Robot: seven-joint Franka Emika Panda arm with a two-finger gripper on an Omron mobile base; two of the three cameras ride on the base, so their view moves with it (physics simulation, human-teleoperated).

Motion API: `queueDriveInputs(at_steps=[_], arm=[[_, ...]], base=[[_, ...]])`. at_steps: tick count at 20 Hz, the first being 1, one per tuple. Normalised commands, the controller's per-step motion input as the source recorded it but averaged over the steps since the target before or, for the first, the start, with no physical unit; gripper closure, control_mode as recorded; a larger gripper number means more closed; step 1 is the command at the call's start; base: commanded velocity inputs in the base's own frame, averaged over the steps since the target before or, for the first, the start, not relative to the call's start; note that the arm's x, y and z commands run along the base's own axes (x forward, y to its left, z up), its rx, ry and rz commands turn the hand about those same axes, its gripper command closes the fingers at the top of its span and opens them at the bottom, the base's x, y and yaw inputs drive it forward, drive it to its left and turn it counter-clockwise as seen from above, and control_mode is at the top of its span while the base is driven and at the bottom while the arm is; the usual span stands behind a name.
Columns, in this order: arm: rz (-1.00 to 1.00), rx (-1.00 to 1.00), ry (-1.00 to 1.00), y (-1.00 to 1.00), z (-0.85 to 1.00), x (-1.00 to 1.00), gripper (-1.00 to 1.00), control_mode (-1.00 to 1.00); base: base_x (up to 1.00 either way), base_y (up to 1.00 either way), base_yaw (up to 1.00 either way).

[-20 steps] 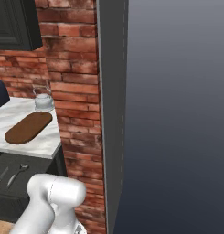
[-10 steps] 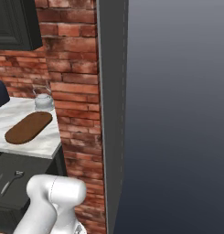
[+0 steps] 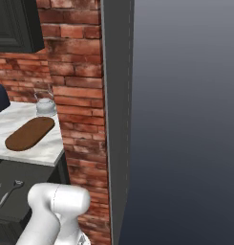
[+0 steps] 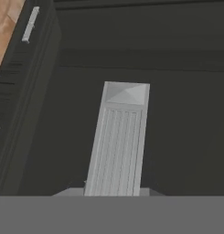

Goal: Open the drawer on the left and place the cutting tools on the cutting board.

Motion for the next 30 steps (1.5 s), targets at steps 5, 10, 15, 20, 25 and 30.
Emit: queueDriveInputs(at_steps=[5,10,15,20,25,30], arm=[[0.00,0.00,0.00,0.00,0.00,-0.10,-1.00,-1.00],[-0.02,0.00,-0.08,0.00,0.03,-0.32,-1.00,-1.00],[-0.07,0.00,-0.09,0.00,0.17,-0.61,-1.00,-1.00],[-0.05,0.00,-0.03,-0.01,0.23,-0.75,-1.00,-1.00],[-0.03,0.00,-0.04,0.00,0.45,-0.62,-1.00,-1.00],[-0.03,0.02,-0.07,-0.06,0.63,-0.51,-1.00,-1.00]], base=[[0.00,0.00,0.00],[0.00,0.00,0.00],[0.00,0.00,0.00],[0.00,0.00,0.00],[0.00,0.00,0.00],[0.00,0.00,0.00]])
